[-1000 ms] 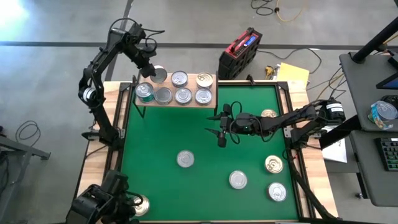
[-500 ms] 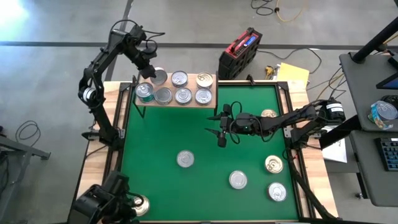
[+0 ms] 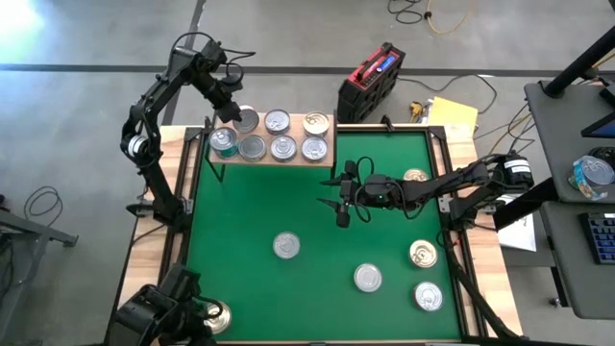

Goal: Stack canned seafood by type on shelf
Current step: Put the middle left red tuna can on the shelf

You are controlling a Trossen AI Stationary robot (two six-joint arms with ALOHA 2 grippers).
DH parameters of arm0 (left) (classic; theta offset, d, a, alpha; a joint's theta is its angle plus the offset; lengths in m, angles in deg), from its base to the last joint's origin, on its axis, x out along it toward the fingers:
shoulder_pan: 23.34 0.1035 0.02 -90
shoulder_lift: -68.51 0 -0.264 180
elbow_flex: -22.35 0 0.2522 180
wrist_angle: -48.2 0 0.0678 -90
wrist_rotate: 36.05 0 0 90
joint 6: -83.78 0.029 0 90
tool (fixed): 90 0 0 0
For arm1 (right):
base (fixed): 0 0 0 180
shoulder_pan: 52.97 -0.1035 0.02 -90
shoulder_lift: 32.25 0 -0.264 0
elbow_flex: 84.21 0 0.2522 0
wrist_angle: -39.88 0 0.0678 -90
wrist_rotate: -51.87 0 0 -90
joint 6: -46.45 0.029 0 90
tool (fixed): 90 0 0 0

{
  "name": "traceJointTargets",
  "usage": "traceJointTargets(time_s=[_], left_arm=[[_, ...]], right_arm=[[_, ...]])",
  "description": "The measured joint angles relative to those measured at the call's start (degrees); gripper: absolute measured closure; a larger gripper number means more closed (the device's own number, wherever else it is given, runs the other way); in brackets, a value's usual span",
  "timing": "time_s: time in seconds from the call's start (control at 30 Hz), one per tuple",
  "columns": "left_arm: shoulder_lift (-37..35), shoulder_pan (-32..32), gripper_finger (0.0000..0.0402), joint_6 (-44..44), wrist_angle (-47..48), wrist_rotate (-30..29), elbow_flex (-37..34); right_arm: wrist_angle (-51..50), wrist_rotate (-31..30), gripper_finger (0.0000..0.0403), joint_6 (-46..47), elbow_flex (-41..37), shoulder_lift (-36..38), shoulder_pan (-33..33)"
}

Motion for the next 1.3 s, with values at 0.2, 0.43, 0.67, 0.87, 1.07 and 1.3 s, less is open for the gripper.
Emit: traceJointTargets(time_s=[0.2,0.43,0.67,0.87,1.07,1.3], left_arm=[[0.0,0.0,0.0251,0.02,-0.11,-0.23,0.0],[0.0,0.0,0.0255,0.02,-0.17,-0.35,0.0],[0.0,0.0,0.0258,-0.03,-0.37,-0.33,0.0],[0.0,0.0,0.0246,0.66,-0.35,-0.37,0.0],[0.0,0.0,0.0235,0.68,-0.33,-0.35,0.0],[0.0,0.0,0.0224,0.3,-0.33,-0.33,0.0]], right_arm=[[0.0,0.0,0.0179,-0.02,0.02,0.0,0.0],[0.0,0.0,0.0177,0.0,0.02,0.0,0.0],[0.0,0.0,0.0175,0.0,0.02,0.0,0.0],[-0.02,0.0,0.0166,-0.01,0.02,0.0,0.0],[-0.02,0.0,0.0159,-0.02,0.02,0.0,0.0],[-0.02,0.0,0.0163,-0.02,0.02,0.0,0.0]])
